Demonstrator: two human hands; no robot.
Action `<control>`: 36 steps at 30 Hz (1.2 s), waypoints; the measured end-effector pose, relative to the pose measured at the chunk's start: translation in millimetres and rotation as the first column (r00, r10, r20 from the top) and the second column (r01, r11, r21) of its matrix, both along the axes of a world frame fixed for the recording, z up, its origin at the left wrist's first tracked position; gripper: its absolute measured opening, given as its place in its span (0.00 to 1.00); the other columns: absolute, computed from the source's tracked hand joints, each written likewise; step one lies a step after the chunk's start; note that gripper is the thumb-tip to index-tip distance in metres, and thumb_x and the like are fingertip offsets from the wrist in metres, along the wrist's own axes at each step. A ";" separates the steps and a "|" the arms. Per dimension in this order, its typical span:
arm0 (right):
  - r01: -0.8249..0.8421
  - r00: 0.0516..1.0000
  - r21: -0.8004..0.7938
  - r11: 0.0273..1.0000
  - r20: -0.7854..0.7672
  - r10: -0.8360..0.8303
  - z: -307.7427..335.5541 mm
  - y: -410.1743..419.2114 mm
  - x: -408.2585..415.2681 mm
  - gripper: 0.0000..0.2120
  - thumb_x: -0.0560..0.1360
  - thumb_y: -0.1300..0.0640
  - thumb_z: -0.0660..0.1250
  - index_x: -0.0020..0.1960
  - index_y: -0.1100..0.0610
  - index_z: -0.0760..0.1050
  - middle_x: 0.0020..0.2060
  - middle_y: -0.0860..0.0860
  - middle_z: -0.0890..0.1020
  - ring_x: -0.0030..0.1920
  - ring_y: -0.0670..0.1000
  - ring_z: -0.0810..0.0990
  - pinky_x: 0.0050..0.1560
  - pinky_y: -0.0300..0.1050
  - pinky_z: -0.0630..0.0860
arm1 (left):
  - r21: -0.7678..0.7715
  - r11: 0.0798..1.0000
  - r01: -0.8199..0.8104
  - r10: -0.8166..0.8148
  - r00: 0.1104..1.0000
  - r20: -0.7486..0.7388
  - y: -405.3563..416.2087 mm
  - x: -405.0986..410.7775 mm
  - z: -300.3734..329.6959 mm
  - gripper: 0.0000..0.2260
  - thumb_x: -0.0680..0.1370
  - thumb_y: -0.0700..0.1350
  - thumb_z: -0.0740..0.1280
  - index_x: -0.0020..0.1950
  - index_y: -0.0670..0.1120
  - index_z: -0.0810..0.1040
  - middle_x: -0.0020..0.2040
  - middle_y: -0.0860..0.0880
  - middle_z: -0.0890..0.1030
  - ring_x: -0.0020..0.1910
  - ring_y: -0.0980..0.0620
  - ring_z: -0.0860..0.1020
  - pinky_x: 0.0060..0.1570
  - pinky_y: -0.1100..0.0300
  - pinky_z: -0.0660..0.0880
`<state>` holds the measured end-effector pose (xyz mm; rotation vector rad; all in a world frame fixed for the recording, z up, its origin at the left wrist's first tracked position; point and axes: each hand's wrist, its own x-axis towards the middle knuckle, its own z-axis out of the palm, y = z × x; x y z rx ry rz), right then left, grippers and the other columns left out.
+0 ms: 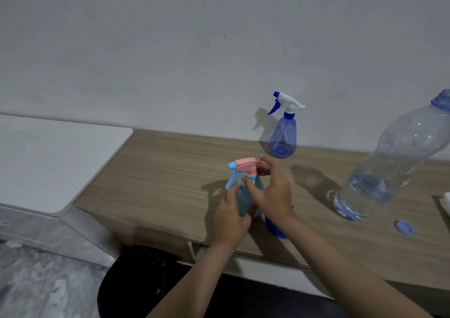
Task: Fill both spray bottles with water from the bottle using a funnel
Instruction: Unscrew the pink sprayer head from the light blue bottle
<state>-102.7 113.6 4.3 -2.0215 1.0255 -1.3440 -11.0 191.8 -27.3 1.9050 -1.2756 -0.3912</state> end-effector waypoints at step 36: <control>-0.201 0.979 0.073 0.977 -0.027 0.203 17.4 -19.9 -10.0 0.22 0.68 0.58 0.76 0.60 0.53 0.75 0.49 0.47 0.82 0.49 0.45 0.81 0.52 0.39 0.78 | -0.075 0.997 0.003 -0.003 1.000 -0.002 -9.0 1.5 -10.8 0.28 0.70 0.47 0.73 0.67 0.48 0.67 0.61 0.49 0.74 0.55 0.50 0.77 0.42 0.62 0.72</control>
